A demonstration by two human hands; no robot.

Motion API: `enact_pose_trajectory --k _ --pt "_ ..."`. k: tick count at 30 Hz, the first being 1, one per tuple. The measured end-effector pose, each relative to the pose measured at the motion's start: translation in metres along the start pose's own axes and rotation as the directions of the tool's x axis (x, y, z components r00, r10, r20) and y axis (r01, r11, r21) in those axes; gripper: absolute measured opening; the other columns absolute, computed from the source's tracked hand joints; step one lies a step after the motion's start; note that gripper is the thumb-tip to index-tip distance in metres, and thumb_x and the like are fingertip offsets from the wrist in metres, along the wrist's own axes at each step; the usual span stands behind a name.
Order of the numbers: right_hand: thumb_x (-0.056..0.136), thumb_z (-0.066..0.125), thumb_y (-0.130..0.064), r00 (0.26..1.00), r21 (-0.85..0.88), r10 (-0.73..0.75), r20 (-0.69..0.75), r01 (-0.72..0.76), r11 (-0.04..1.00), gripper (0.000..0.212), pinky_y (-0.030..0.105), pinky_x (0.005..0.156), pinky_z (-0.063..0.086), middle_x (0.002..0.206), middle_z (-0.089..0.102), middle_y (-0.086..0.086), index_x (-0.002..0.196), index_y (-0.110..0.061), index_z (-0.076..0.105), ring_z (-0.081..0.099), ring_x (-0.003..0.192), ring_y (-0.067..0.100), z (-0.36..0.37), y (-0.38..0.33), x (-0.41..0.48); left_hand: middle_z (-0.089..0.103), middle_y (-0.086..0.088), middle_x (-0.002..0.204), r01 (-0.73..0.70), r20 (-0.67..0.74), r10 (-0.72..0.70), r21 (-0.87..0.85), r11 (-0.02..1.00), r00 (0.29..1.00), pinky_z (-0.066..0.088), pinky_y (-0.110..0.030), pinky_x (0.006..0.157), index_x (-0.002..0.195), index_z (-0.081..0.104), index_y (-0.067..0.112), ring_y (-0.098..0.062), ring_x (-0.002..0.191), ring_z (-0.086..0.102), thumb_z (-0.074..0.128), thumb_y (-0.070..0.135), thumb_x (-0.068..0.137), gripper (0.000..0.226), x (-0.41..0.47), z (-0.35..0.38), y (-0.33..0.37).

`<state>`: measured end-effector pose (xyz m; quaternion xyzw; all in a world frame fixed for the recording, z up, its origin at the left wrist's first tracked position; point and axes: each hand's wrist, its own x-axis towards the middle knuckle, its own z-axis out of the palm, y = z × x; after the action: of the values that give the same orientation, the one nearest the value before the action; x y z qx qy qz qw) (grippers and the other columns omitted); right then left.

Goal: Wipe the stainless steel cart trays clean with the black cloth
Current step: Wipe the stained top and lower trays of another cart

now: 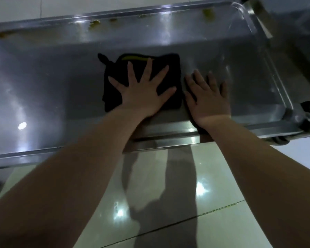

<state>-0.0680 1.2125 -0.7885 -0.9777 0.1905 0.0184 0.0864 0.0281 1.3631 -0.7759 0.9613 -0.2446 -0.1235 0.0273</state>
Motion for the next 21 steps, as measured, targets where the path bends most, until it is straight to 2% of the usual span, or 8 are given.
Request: enact_pose_trajectory --k 5,7,10,13,15,16,18,21 --pt "0.103 0.031 -0.044 1.000 0.086 -0.010 -0.026 0.012 0.996 0.052 0.054 0.119 -0.007 0.164 0.013 -0.011 0.154 -0.032 0.025 0.003 0.152 0.024 0.001 0.003 0.004 -0.018 0.009 0.163 0.037 0.022 -0.036 -0.047 0.998 0.999 -0.011 -0.083 0.099 0.149 -0.006 0.056 -0.041 0.146 -0.022 0.015 0.083 0.086 0.072 0.056 -0.019 0.015" --pt "0.103 0.039 -0.032 0.995 0.281 0.049 -0.089 -0.023 0.960 0.049 0.049 0.119 -0.009 0.162 0.023 -0.004 0.151 -0.024 0.036 0.010 0.151 0.022 -0.002 0.007 0.008 -0.017 0.009 0.164 0.030 0.016 -0.030 -0.045 0.999 0.999 -0.011 -0.082 0.100 0.150 -0.006 0.055 -0.041 0.146 -0.021 0.015 0.082 0.087 0.071 0.053 -0.020 0.017" --pt "0.101 0.049 -0.018 0.973 0.632 0.179 -0.148 -0.046 0.774 0.046 0.036 0.121 -0.005 0.157 0.034 0.001 0.146 -0.016 0.043 0.021 0.148 0.017 -0.007 0.015 0.006 -0.017 0.010 0.163 0.013 0.010 -0.013 -0.024 1.000 1.000 -0.011 -0.081 0.101 0.149 -0.008 0.056 -0.040 0.147 -0.021 0.014 0.081 0.088 0.070 0.025 -0.014 0.019" --pt "0.094 0.056 -0.018 0.968 0.839 0.237 -0.084 -0.059 0.540 0.047 0.041 0.122 0.013 0.140 0.053 -0.006 0.141 -0.017 0.051 0.038 0.140 0.016 -0.011 0.017 0.000 -0.021 0.010 0.162 -0.020 0.057 0.019 0.013 1.000 0.998 -0.012 -0.081 0.100 0.148 -0.012 0.056 -0.040 0.146 -0.024 0.015 0.079 0.089 0.069 -0.025 -0.002 0.038" --pt "0.090 0.060 -0.026 0.980 0.873 0.200 0.001 -0.099 0.478 0.046 0.045 0.120 0.021 0.127 0.059 -0.013 0.136 -0.022 0.057 0.047 0.133 0.014 -0.021 0.021 0.001 -0.021 0.010 0.162 -0.071 0.090 0.069 0.019 0.997 0.994 -0.013 -0.080 0.100 0.148 -0.011 0.056 -0.039 0.145 -0.025 0.016 0.076 0.091 0.067 -0.061 0.004 0.056" --pt "0.089 0.062 -0.032 0.986 0.854 0.160 0.048 -0.124 0.505 0.049 0.045 0.120 0.021 0.130 0.059 -0.011 0.137 -0.025 0.056 0.045 0.134 0.015 -0.028 0.024 0.004 -0.019 0.011 0.163 -0.097 0.110 0.096 0.000 0.995 0.989 -0.013 -0.079 0.102 0.149 -0.008 0.056 -0.038 0.146 -0.023 0.018 0.072 0.093 0.064 -0.074 0.005 0.061" --pt "0.088 0.065 -0.043 0.995 0.730 0.009 0.097 -0.077 0.679 0.056 0.044 0.120 0.021 0.145 0.050 -0.005 0.140 -0.029 0.053 0.035 0.142 0.021 -0.044 0.024 0.001 -0.010 0.013 0.164 -0.115 0.122 0.123 -0.073 0.991 0.985 -0.008 -0.071 0.110 0.151 0.001 0.054 -0.032 0.150 -0.015 0.024 0.060 0.098 0.058 -0.090 -0.003 0.054" --pt "0.079 0.076 -0.041 0.961 0.563 -0.276 0.000 0.228 0.794 0.047 0.043 0.112 0.035 0.134 0.060 0.006 0.120 -0.019 0.070 0.047 0.132 0.029 -0.051 0.010 -0.029 0.014 0.002 0.164 -0.121 0.023 0.128 -0.210 0.970 0.991 0.008 -0.047 0.121 0.155 0.024 0.035 -0.027 0.151 0.009 0.040 0.042 0.101 0.056 -0.108 -0.020 0.020"
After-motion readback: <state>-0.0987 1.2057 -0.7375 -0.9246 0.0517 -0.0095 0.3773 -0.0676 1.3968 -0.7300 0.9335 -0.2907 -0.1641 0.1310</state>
